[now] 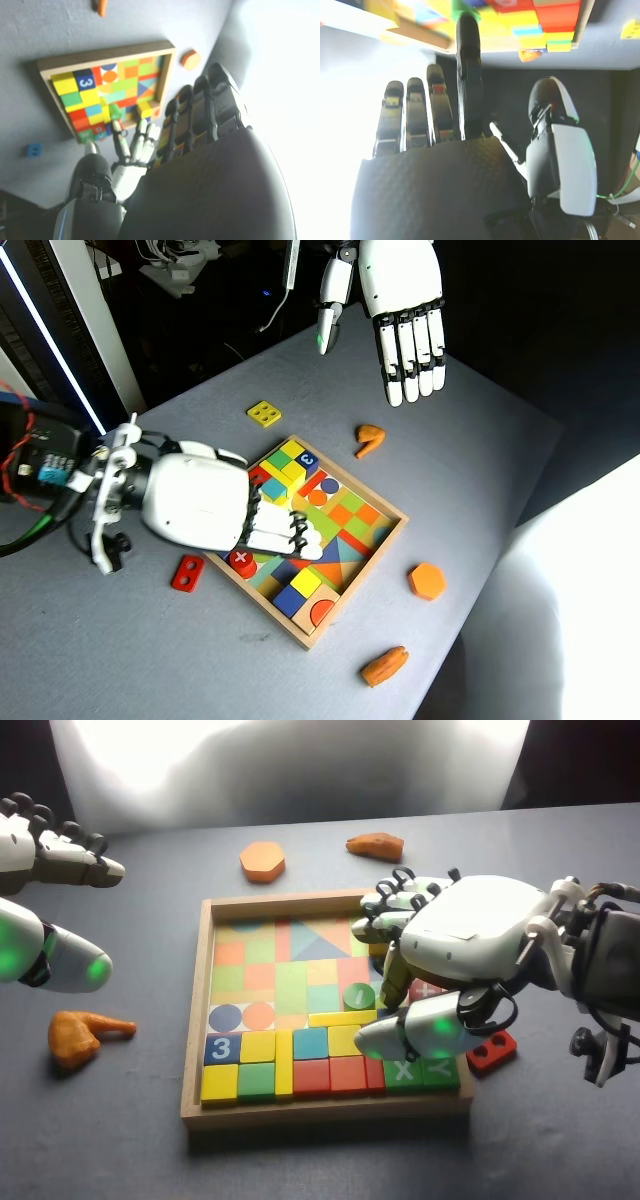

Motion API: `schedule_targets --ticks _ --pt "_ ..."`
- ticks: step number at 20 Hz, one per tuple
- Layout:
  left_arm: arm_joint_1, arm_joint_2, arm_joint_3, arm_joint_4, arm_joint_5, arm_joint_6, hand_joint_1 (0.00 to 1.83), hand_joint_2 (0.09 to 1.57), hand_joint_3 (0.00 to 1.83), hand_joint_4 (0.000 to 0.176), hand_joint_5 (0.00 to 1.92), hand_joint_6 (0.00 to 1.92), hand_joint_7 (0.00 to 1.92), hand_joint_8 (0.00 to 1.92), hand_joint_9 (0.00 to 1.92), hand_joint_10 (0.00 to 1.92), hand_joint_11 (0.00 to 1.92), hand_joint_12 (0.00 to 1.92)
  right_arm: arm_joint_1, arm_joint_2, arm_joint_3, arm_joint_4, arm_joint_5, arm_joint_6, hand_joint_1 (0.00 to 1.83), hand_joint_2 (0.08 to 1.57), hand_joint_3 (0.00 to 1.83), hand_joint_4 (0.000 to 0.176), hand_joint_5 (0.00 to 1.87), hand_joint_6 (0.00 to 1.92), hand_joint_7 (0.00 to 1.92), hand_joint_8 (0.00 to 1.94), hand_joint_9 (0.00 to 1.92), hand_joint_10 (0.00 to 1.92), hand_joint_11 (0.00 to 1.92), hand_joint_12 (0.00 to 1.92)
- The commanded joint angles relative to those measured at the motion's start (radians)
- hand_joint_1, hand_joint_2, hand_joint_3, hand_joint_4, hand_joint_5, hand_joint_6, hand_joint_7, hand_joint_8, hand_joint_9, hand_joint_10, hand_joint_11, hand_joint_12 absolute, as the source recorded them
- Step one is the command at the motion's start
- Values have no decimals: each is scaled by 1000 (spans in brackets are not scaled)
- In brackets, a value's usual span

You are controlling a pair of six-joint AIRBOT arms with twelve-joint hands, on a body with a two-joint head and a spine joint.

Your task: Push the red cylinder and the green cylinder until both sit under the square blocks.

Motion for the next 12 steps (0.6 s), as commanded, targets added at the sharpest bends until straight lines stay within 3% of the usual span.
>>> schedule_targets --ticks 1,7,10,12 --pt "-12 6 3 20 -74 5 0 1214 0 11 37 3 70 2 48 1 0 188 6 12 -6 -15 62 0 20 1128 0 0 969 4 196 0 2 0 0 0" --pt "-12 6 4 21 -74 5 0 1200 0 13 37 3 82 4 72 6 0 229 59 10 -5 -15 68 1 43 1143 0 0 964 0 197 0 6 2 0 0" --pt "-12 6 4 21 -74 5 0 1192 0 13 63 9 122 8 95 9 0 363 70 -15 6 -15 77 0 42 1173 13 0 946 0 187 0 10 3 0 0" --pt "-12 6 4 21 -75 5 0 1191 0 16 50 2 104 4 75 3 0 311 70 -36 24 -15 80 0 39 1180 13 0 947 1 181 0 8 2 0 0"
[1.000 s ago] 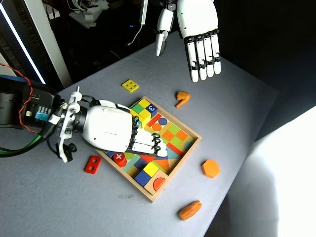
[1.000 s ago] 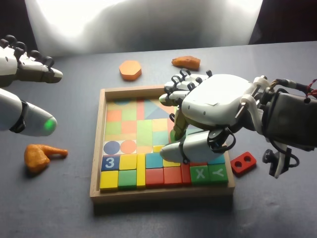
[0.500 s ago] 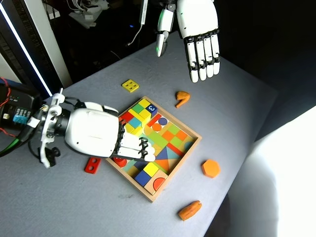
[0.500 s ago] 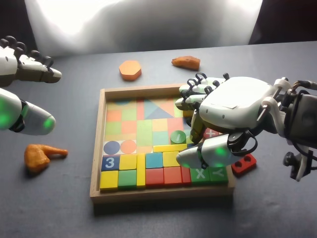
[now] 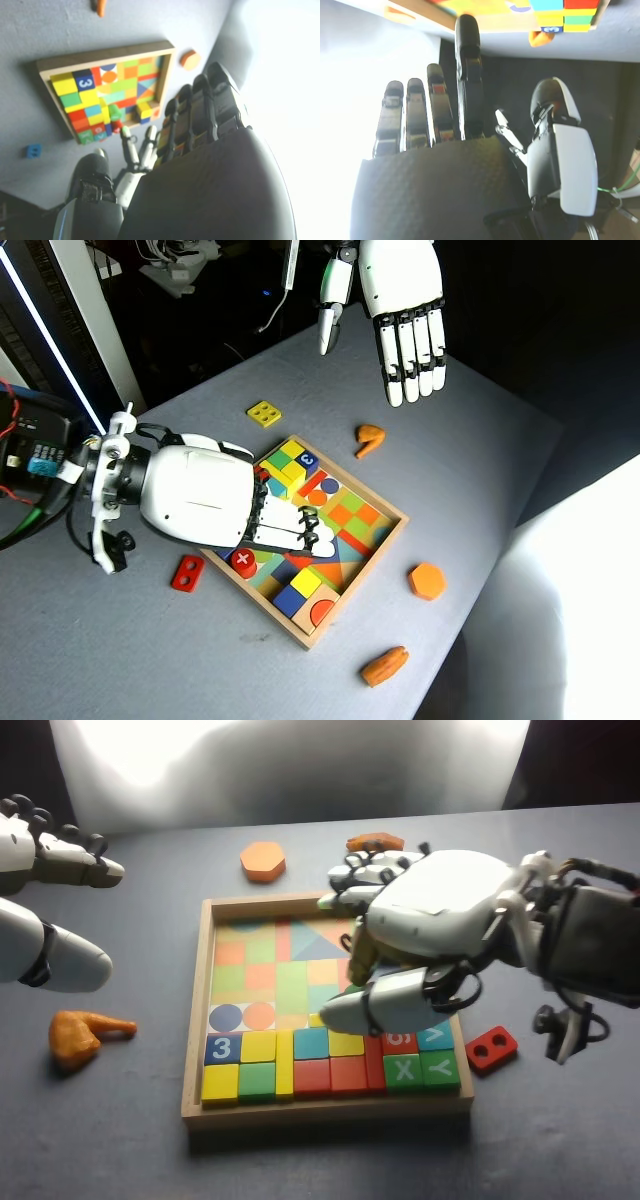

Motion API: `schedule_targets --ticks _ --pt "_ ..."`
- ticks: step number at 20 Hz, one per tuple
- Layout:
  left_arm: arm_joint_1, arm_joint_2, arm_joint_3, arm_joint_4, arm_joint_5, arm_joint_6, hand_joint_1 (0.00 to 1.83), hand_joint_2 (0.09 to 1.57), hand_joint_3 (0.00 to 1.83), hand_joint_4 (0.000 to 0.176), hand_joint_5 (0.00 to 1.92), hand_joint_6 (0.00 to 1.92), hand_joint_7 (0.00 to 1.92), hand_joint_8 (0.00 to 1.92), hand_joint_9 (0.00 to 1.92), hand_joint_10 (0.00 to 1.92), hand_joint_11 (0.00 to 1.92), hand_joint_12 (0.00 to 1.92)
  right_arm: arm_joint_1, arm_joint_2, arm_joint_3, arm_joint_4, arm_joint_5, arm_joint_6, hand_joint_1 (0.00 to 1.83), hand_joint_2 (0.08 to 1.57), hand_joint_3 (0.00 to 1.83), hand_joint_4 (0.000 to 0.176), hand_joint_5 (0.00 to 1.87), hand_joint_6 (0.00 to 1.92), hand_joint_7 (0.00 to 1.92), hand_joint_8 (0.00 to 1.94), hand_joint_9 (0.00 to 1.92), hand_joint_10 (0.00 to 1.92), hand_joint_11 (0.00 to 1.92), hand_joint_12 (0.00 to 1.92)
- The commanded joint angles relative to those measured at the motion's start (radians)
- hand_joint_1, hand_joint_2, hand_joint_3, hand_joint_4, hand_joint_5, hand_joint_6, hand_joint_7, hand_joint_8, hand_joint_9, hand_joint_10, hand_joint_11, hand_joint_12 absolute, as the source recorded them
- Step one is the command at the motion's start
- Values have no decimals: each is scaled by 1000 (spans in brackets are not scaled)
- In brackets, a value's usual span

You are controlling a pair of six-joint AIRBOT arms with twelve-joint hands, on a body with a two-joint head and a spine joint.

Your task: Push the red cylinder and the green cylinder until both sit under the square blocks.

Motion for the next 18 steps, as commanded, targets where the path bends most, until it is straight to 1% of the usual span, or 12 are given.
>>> schedule_targets --ticks 1,3,5,8,9,10,11,12,13,15,17,18 --pt "-12 6 4 18 -74 5 0 1191 0 17 61 5 112 5 87 7 0 343 11 3 10 -15 77 2 32 1184 14 0 950 3 181 0 14 5 0 0" --pt "-12 6 4 18 -74 5 0 1187 0 21 62 4 123 8 95 9 0 351 10 -12 20 -15 91 2 47 1185 12 0 956 5 192 4 20 7 0 0" --pt "-12 7 4 18 -75 5 0 1185 0 13 50 2 108 2 81 1 0 278 5 -18 20 -15 99 -1 92 1181 7 0 962 6 199 5 39 13 0 0" --pt "-12 7 4 18 -76 5 0 1184 0 12 48 2 106 2 80 0 0 270 -8 -21 20 -15 97 -9 95 1181 7 0 963 6 199 5 41 14 0 0" --pt "-12 7 4 18 -76 5 0 1183 0 11 22 2 73 3 50 1 0 172 -10 -21 20 -15 93 -9 75 1179 6 0 952 1 194 2 36 11 0 0" --pt "-13 7 4 18 -76 5 0 1170 0 11 18 4 75 3 67 7 0 153 -12 -21 20 -15 93 -9 3 1187 7 0 952 1 215 7 40 10 1 2" --pt "-13 7 4 19 -76 5 0 1175 0 6 23 5 78 3 78 9 0 202 -13 -21 19 -15 92 -9 0 1178 3 0 958 3 226 10 48 13 7 4" --pt "-14 7 4 20 -76 5 0 1176 0 5 24 5 75 1 79 9 0 210 -17 -21 17 -15 90 -9 0 1170 0 0 953 1 220 6 39 8 1 2" --pt "-14 6 4 21 -76 5 0 1172 0 8 30 5 83 2 92 11 0 263 -22 -21 14 -15 85 -10 0 1159 0 0 952 0 210 2 45 11 3 3" --pt "-14 6 4 21 -76 5 0 1174 0 5 43 7 95 3 99 9 0 336 -32 -22 11 -15 83 -27 0 1160 0 0 950 0 219 5 51 12 0 0" --pt "-14 6 4 21 -76 5 0 1179 1 12 32 0 74 0 80 0 0 235 -35 -21 11 -15 83 -29 0 1161 0 0 928 0 240 11 77 22 15 8" --pt "-14 6 4 21 -76 5 0 1182 2 11 15 0 63 0 71 0 0 200 -35 -20 11 -15 83 -29 0 1158 0 0 922 0 249 13 89 26 25 14"
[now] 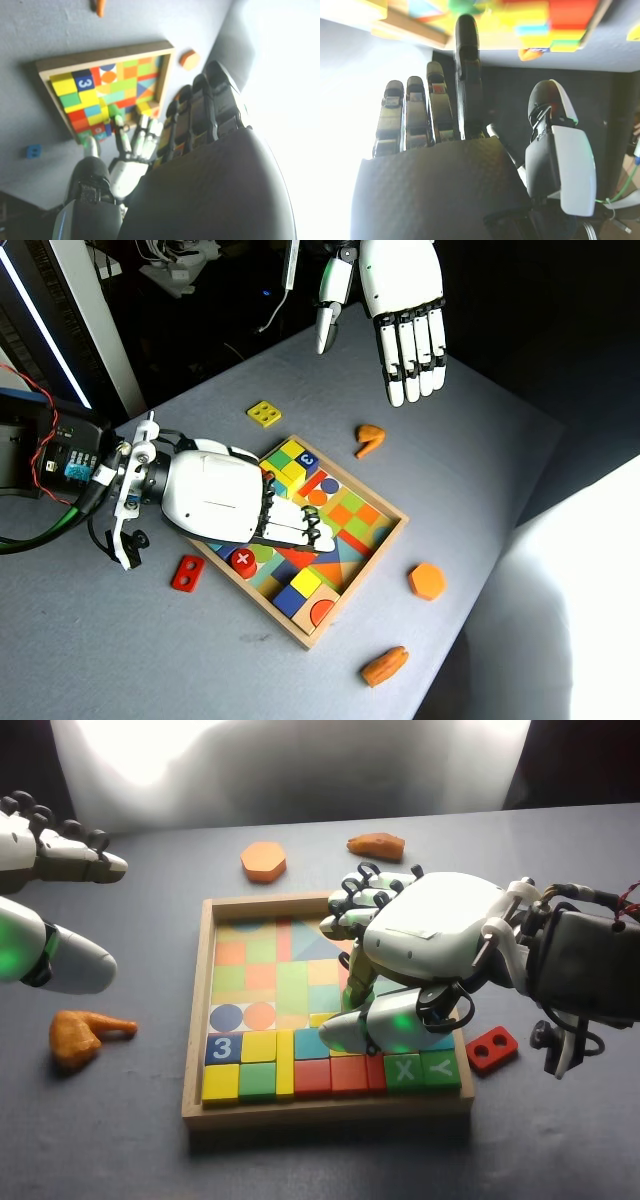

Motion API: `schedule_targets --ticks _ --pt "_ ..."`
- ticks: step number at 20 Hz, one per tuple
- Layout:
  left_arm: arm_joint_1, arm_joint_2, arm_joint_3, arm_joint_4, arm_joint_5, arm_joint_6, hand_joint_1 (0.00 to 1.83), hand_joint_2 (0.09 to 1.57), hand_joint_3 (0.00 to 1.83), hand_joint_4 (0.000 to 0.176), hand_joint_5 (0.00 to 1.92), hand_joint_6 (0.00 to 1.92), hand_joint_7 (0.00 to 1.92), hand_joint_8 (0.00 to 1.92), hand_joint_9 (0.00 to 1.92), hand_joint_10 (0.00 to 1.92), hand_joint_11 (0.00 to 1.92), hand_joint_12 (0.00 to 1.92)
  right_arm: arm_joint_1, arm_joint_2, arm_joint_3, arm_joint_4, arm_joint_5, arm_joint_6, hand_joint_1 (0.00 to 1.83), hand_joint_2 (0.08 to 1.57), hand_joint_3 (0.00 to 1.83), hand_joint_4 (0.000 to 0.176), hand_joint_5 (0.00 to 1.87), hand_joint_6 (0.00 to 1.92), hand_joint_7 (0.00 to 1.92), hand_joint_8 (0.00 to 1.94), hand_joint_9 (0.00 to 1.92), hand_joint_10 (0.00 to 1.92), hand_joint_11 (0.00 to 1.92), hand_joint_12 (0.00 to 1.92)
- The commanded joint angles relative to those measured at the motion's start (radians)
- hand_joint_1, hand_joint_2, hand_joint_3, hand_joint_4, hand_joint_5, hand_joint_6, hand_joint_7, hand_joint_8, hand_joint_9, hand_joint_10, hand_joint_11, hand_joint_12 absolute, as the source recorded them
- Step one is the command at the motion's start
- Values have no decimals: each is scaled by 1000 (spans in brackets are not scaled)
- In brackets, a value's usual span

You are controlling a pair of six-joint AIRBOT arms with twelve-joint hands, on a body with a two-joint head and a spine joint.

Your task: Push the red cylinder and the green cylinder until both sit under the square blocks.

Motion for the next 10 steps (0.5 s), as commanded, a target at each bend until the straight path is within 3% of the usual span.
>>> schedule_targets --ticks 1,4,6,8,10 --pt "-13 6 4 20 -74 5 0 1184 2 6 8 0 50 0 60 0 0 174 5 11 -3 -18 63 0 0 1161 0 0 935 5 258 14 105 32 38 23" --pt "-14 6 4 21 -74 5 0 1177 0 10 0 0 51 1 70 5 0 217 1 27 -4 -18 56 -1 0 1164 0 0 937 5 248 7 90 22 28 29" --pt "-14 6 4 21 -74 5 0 1180 0 10 3 1 37 0 51 0 0 179 -6 43 -5 -18 52 -1 0 1163 0 0 947 2 253 0 97 1 0 201" --pt "-14 6 5 21 -74 5 0 1190 3 8 18 5 64 5 80 9 0 302 -20 65 -13 -18 45 6 0 1146 0 0 942 0 255 1 97 1 0 208" --pt "-14 6 5 22 -74 5 0 1191 2 12 10 1 68 3 84 8 0 263 -41 82 -24 -19 41 1 0 1140 0 0 954 3 250 4 88 3 0 157"
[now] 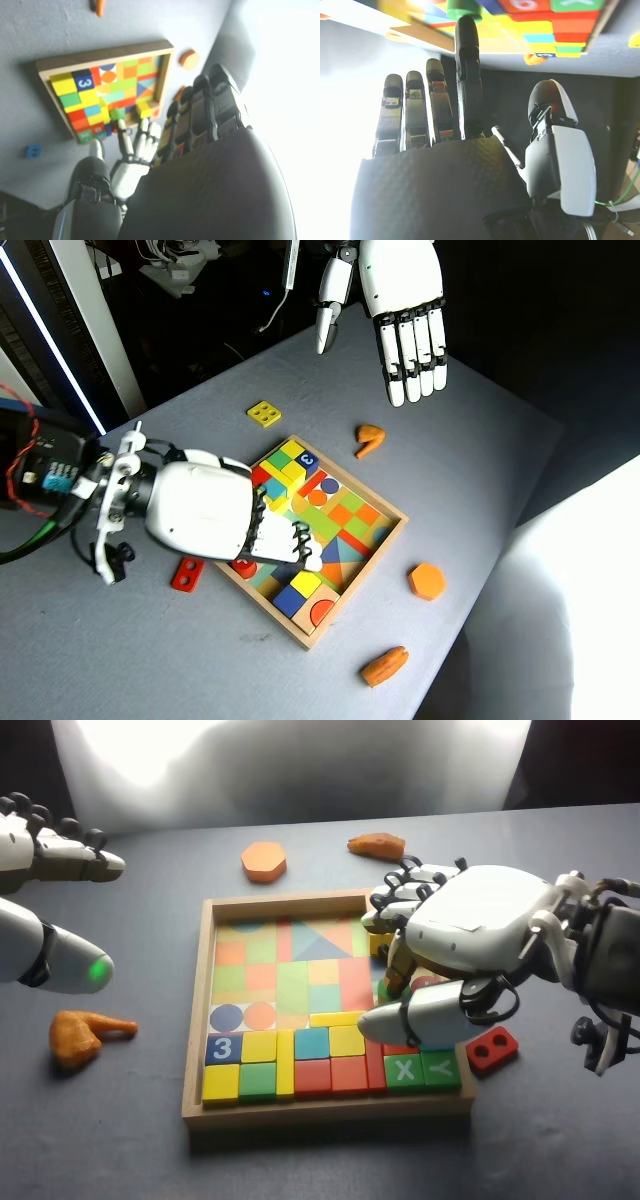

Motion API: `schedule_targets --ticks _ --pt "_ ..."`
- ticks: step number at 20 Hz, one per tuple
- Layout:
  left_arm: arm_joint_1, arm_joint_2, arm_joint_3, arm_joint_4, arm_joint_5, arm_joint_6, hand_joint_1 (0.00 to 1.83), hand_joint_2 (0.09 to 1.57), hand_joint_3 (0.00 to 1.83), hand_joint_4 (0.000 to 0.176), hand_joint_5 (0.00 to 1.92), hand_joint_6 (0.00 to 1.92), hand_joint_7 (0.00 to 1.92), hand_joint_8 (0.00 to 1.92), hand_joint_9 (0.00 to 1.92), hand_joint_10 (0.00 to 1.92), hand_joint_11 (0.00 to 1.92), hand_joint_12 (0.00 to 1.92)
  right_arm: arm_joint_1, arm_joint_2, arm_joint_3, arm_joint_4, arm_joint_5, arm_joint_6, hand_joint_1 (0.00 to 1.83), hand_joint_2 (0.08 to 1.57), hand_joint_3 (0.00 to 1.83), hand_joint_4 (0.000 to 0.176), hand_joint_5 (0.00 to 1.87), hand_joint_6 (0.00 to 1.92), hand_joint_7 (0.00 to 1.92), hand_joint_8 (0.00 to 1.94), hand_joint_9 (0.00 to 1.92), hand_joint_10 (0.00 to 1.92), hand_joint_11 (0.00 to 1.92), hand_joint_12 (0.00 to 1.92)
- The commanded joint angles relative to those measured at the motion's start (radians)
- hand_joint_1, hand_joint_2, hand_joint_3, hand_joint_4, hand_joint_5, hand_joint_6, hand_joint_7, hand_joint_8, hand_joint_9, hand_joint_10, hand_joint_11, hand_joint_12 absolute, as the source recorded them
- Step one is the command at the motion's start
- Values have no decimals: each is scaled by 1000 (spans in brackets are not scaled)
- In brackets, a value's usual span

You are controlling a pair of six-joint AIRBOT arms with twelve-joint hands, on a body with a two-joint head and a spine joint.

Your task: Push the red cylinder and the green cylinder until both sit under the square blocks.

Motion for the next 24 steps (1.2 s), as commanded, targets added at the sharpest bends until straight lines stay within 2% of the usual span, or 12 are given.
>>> schedule_targets --ticks 1,3,4,5,7,8,13,16,19,24 --pt "-14 6 5 17 -75 5 0 1195 3 10 7 0 69 2 78 4 0 209 -10 13 -5 -14 29 -12 0 1139 0 0 962 4 244 1 70 1 0 112" --pt "-14 6 5 17 -75 5 0 1195 2 14 16 2 75 1 75 1 0 228 -9 20 -7 -14 27 -11 2 1152 2 0 968 5 238 0 68 2 0 106" --pt "-14 6 5 17 -75 5 0 1195 1 17 16 2 81 2 61 5 0 168 -6 24 -9 -14 27 -11 42 1153 2 2 968 5 242 2 69 2 0 106" --pt "-14 6 5 17 -75 5 0 1198 2 18 22 3 79 0 51 2 0 176 -3 29 -13 -14 27 -11 37 1156 3 0 951 3 212 3 44 3 0 20" --pt "-14 6 5 17 -75 5 0 1211 4 15 58 11 117 7 77 9 0 300 0 40 -22 -14 27 -11 45 1151 0 0 950 4 199 0 35 1 0 0" --pt "-14 6 5 17 -75 5 0 1223 5 12 50 3 90 5 47 4 0 198 1 43 -26 -14 26 -11 37 1123 0 0 964 8 207 3 26 0 0 0" --pt "-14 6 5 17 -75 5 0 1242 6 10 52 1 84 1 52 4 0 187 16 44 -27 -14 25 -11 49 1136 0 0 945 0 198 0 23 0 0 0" --pt "-14 6 5 17 -75 5 0 1235 0 17 27 0 59 0 32 1 0 137 29 44 -27 -14 27 -9 0 1153 6 0 942 3 163 2 0 0 0 0" --pt "-14 6 5 17 -75 5 0 1212 0 26 44 4 90 5 79 8 0 283 44 41 -27 -14 27 -2 0 1171 11 0 926 0 164 1 0 0 0 0" --pt "-14 6 5 17 -75 5 0 1207 0 25 48 4 91 3 83 6 0 286 85 51 -28 -14 30 5 0 1167 8 0 914 1 145 2 0 0 0 0"
